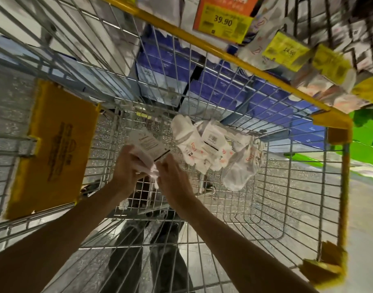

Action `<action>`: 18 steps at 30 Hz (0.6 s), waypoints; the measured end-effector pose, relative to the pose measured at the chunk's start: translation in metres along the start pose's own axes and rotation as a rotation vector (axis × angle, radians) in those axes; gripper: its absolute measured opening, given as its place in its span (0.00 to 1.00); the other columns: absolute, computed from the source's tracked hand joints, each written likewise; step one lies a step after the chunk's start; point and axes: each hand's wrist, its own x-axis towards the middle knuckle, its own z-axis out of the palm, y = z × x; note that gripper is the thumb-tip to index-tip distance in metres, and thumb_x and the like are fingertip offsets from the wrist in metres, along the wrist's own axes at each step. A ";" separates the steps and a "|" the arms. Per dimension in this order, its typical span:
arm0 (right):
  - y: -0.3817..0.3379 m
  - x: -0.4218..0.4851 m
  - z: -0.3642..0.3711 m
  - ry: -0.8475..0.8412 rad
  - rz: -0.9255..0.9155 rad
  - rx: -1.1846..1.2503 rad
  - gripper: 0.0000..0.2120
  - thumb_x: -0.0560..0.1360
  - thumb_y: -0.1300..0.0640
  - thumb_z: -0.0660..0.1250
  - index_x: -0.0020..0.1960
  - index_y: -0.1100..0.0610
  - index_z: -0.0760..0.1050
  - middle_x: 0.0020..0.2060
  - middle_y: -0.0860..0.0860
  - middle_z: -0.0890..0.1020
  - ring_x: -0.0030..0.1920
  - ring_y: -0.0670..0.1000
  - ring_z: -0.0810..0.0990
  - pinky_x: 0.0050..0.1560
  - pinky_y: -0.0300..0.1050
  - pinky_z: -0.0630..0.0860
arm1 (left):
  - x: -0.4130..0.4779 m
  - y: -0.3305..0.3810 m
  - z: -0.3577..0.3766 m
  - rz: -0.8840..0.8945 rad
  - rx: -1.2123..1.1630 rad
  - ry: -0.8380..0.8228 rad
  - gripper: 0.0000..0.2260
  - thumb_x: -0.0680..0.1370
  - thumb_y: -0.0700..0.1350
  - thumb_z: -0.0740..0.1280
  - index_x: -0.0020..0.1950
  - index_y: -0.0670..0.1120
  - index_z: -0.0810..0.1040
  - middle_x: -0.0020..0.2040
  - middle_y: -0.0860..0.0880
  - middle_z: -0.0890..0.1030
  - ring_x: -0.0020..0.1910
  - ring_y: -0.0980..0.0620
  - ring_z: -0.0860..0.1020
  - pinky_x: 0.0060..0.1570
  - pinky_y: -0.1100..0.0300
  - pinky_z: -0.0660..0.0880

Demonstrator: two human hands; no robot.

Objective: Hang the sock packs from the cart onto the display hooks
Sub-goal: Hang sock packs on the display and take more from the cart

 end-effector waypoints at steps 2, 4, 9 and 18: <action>-0.002 0.003 0.004 -0.084 -0.065 -0.011 0.16 0.70 0.67 0.73 0.57 0.65 0.76 0.57 0.61 0.75 0.50 0.52 0.80 0.34 0.41 0.82 | 0.005 0.000 0.000 -0.051 -0.001 0.019 0.19 0.79 0.57 0.65 0.56 0.42 0.79 0.50 0.42 0.85 0.50 0.42 0.84 0.49 0.46 0.80; -0.003 0.007 0.001 -0.197 -0.092 -0.007 0.16 0.75 0.64 0.69 0.62 0.64 0.75 0.61 0.60 0.73 0.52 0.52 0.79 0.38 0.41 0.82 | 0.008 -0.002 0.001 -0.053 0.111 0.154 0.10 0.75 0.46 0.73 0.49 0.41 0.80 0.50 0.40 0.84 0.46 0.42 0.84 0.46 0.49 0.81; 0.026 0.009 -0.009 -0.067 0.290 0.389 0.12 0.82 0.58 0.61 0.62 0.63 0.71 0.46 0.42 0.74 0.42 0.40 0.79 0.36 0.31 0.77 | 0.022 -0.001 -0.007 0.126 0.483 0.220 0.07 0.70 0.36 0.76 0.44 0.42 0.80 0.38 0.48 0.82 0.39 0.45 0.83 0.24 0.67 0.76; 0.112 0.078 0.009 -0.210 0.533 -0.173 0.43 0.73 0.65 0.69 0.79 0.54 0.47 0.74 0.62 0.58 0.71 0.62 0.61 0.67 0.56 0.67 | 0.049 -0.001 -0.009 0.419 0.947 0.132 0.11 0.70 0.41 0.77 0.49 0.38 0.84 0.41 0.47 0.84 0.30 0.60 0.78 0.23 0.74 0.70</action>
